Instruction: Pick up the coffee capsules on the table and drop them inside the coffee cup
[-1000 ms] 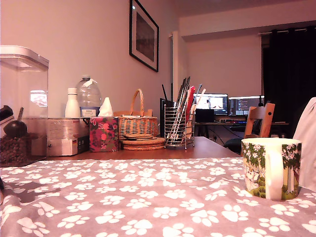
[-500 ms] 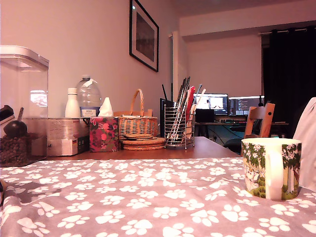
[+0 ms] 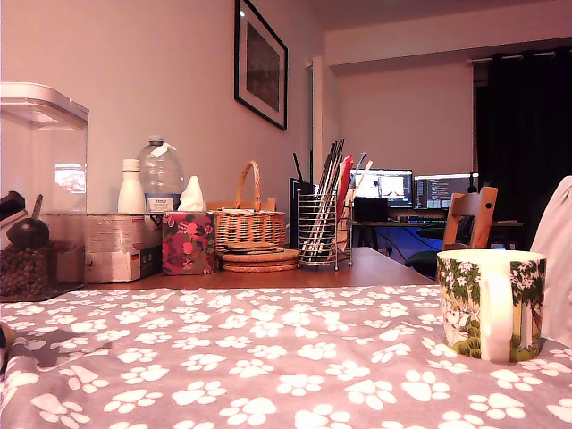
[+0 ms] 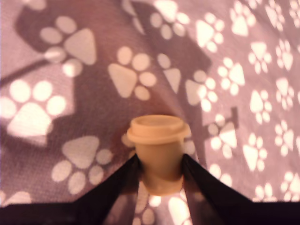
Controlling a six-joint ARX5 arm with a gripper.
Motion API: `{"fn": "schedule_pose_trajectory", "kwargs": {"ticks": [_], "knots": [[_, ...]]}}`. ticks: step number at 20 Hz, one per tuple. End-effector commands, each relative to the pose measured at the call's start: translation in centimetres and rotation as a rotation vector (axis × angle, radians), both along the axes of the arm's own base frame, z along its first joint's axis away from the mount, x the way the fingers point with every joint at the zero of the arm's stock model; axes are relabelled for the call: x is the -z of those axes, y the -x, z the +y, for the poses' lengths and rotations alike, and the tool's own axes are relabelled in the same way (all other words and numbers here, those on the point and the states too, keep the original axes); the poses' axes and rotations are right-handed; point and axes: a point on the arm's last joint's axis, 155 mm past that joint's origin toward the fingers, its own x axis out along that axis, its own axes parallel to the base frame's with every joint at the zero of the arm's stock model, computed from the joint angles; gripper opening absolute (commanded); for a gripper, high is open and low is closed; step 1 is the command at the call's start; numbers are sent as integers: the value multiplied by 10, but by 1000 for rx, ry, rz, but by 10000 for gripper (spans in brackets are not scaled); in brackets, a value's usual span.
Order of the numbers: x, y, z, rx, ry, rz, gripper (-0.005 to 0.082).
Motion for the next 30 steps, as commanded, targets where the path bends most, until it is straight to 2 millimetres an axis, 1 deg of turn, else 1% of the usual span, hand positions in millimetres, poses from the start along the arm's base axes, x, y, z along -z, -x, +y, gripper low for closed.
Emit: {"fn": "schedule_pose_trajectory", "kwargs": {"ticks": [1,3,7,11,13,14,17,20,23,26,30], "knots": [[-11,-3,-2,29,-12,-38,110],[-16,0,-1,54,-32,-55,110],[-33,-2,-4,105,-46,-130,110],[-44,3,-6,198,-102,-187,110],[-51,5,-11,296,-148,-245,110],[-55,5,-13,303,-137,-260,110],[-65,4,-20,427,-207,-348,110],[-78,4,-38,507,-169,-423,110],[-101,4,-63,645,-170,-572,110],[-121,7,-83,735,-161,-693,110],[-140,10,-99,788,-147,-796,110]]}}
